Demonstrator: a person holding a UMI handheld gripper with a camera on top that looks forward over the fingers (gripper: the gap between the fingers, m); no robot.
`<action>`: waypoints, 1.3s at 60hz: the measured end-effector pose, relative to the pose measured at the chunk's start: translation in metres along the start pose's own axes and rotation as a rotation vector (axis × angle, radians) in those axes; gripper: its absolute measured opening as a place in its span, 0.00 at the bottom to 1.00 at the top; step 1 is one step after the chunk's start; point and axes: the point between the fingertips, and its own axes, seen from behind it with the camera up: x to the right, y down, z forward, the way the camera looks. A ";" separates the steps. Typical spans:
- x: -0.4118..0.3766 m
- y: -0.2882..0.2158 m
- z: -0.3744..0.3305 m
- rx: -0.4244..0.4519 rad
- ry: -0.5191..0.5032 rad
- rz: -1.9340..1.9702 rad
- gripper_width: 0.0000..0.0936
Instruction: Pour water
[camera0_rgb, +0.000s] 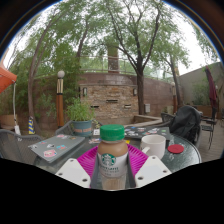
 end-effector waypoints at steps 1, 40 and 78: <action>0.000 0.000 0.000 0.007 -0.003 -0.002 0.48; -0.026 -0.024 0.034 -0.038 -0.147 0.507 0.31; 0.025 -0.102 0.074 0.042 -0.294 2.179 0.31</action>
